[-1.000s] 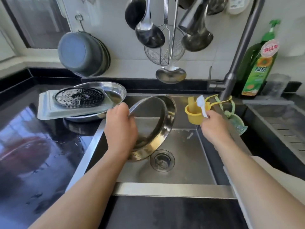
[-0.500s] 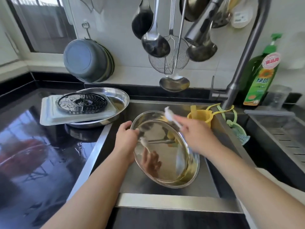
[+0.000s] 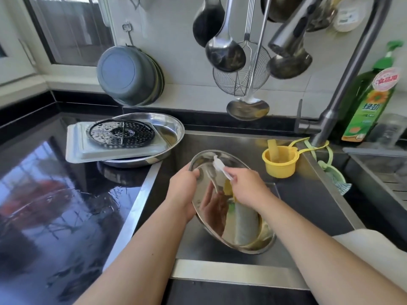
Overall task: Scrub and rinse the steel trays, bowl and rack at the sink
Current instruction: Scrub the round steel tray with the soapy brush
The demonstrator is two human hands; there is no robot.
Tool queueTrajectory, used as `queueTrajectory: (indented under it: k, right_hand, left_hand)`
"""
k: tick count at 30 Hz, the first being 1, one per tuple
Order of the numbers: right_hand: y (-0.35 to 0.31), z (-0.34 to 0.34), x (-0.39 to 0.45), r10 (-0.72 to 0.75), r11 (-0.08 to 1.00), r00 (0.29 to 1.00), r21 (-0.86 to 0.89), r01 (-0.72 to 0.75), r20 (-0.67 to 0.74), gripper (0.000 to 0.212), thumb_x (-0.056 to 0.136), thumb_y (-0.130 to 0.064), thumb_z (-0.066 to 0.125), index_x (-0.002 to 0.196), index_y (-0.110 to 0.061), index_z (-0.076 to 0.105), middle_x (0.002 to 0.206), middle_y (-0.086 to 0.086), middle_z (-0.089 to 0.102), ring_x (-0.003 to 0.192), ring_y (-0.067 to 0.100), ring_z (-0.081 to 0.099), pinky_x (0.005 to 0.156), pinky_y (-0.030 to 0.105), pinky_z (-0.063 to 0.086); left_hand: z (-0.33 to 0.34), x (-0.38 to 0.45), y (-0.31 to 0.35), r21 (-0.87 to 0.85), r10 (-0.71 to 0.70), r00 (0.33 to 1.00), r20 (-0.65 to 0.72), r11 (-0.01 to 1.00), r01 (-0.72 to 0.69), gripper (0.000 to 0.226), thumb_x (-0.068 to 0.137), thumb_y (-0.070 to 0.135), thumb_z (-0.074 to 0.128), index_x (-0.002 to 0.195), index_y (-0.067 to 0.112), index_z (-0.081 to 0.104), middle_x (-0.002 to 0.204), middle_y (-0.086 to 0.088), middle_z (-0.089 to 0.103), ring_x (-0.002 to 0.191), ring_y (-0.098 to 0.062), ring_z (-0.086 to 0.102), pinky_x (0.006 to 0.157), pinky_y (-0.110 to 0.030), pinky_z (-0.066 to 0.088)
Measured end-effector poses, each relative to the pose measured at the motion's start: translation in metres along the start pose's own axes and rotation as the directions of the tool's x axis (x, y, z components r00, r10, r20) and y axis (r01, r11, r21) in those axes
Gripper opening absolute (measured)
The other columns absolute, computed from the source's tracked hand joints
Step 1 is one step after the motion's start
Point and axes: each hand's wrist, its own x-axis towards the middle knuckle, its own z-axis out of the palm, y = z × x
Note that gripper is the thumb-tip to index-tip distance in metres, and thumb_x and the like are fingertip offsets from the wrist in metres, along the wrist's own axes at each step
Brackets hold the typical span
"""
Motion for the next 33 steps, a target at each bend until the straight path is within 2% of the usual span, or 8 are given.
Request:
queueTrajectory:
  k: [4, 8, 15, 20, 22, 24, 29, 33]
  right_hand:
    - [-0.005, 0.007, 0.001, -0.119, 0.992, 0.992, 0.034, 0.118, 0.035, 0.049, 0.103, -0.018, 0.045, 0.144, -0.044, 0.052, 0.14, 0.001, 0.059, 0.122, 0.026, 0.057, 0.104, 0.034, 0.047]
    - [-0.022, 0.01, -0.014, -0.287, 0.954, 0.941, -0.036, 0.297, 0.18, 0.05, 0.107, -0.02, 0.042, 0.148, -0.048, 0.044, 0.099, -0.009, 0.047, 0.104, 0.02, 0.051, 0.09, 0.034, 0.045]
    - [0.002, -0.013, 0.005, -0.008, 0.994, 1.0, -0.108, 0.009, 0.005, 0.054, 0.103, -0.016, 0.045, 0.145, -0.05, 0.047, 0.153, 0.007, 0.046, 0.132, 0.034, 0.051, 0.108, 0.038, 0.045]
    - [-0.024, 0.001, -0.018, -0.209, 0.977, 0.956, 0.084, 0.195, 0.205, 0.049, 0.106, -0.021, 0.042, 0.141, -0.055, 0.05, 0.121, -0.004, 0.066, 0.105, 0.02, 0.061, 0.087, 0.03, 0.051]
    - [-0.027, 0.006, -0.023, -0.254, 0.966, 0.925, 0.118, 0.229, 0.284, 0.048, 0.106, -0.025, 0.044, 0.137, -0.061, 0.048, 0.132, -0.006, 0.063, 0.113, 0.02, 0.06, 0.097, 0.034, 0.051]
    - [-0.025, 0.002, -0.017, -0.228, 0.973, 0.94, 0.085, 0.213, 0.253, 0.049, 0.106, -0.026, 0.044, 0.135, -0.066, 0.046, 0.135, -0.005, 0.061, 0.112, 0.021, 0.061, 0.098, 0.039, 0.052]
    - [-0.009, -0.025, 0.0, -0.026, 0.998, 0.998, -0.061, 0.029, 0.048, 0.052, 0.106, -0.021, 0.041, 0.141, -0.059, 0.046, 0.129, 0.004, 0.063, 0.083, 0.02, 0.059, 0.072, 0.03, 0.046]
    - [-0.026, -0.014, -0.026, -0.18, 0.982, 0.954, 0.095, 0.161, 0.242, 0.048, 0.107, -0.023, 0.045, 0.138, -0.058, 0.05, 0.127, -0.003, 0.066, 0.105, 0.021, 0.063, 0.087, 0.032, 0.051]
  left_hand:
    - [0.002, 0.0, 0.001, -0.039, -0.003, 0.999, 0.033, 0.999, 0.004, 0.038, 0.111, 0.013, 0.036, 0.125, 0.016, 0.071, 0.112, -0.016, 0.077, 0.106, -0.034, 0.074, 0.094, -0.051, 0.059]
    - [-0.004, 0.004, 0.002, -0.058, -0.001, 1.0, 0.008, 0.998, 0.002, 0.035, 0.112, 0.022, 0.037, 0.118, 0.015, 0.071, 0.088, -0.007, 0.079, 0.081, -0.023, 0.076, 0.061, -0.033, 0.061]
    - [0.005, 0.002, 0.0, 0.06, 0.069, 0.993, 0.094, 0.995, -0.075, 0.041, 0.113, 0.023, 0.034, 0.125, 0.029, 0.073, 0.115, -0.005, 0.078, 0.111, -0.028, 0.073, 0.1, -0.049, 0.056]
    - [-0.005, 0.006, 0.003, 0.037, 0.091, 0.995, 0.04, 0.995, -0.092, 0.04, 0.113, 0.019, 0.034, 0.123, 0.021, 0.073, 0.11, -0.012, 0.078, 0.108, -0.032, 0.074, 0.094, -0.046, 0.059]
    - [-0.011, 0.008, 0.006, 0.003, 0.112, 0.993, 0.026, 0.994, -0.113, 0.041, 0.112, 0.018, 0.033, 0.125, 0.017, 0.072, 0.113, -0.017, 0.077, 0.11, -0.036, 0.073, 0.099, -0.052, 0.057]
    - [-0.012, 0.009, 0.007, -0.003, 0.116, 0.992, 0.045, 0.993, -0.116, 0.041, 0.112, 0.017, 0.033, 0.126, 0.016, 0.071, 0.116, -0.019, 0.076, 0.111, -0.037, 0.072, 0.104, -0.055, 0.053]
    - [0.0, 0.006, 0.002, 0.047, 0.126, 0.981, 0.145, 0.99, -0.134, 0.042, 0.112, 0.015, 0.032, 0.129, 0.017, 0.071, 0.12, -0.014, 0.075, 0.113, -0.032, 0.072, 0.103, -0.05, 0.054]
    - [-0.006, 0.008, 0.007, 0.045, 0.174, 0.981, 0.086, 0.983, -0.179, 0.04, 0.111, 0.014, 0.035, 0.123, 0.016, 0.073, 0.116, -0.019, 0.075, 0.108, -0.03, 0.073, 0.094, -0.044, 0.057]
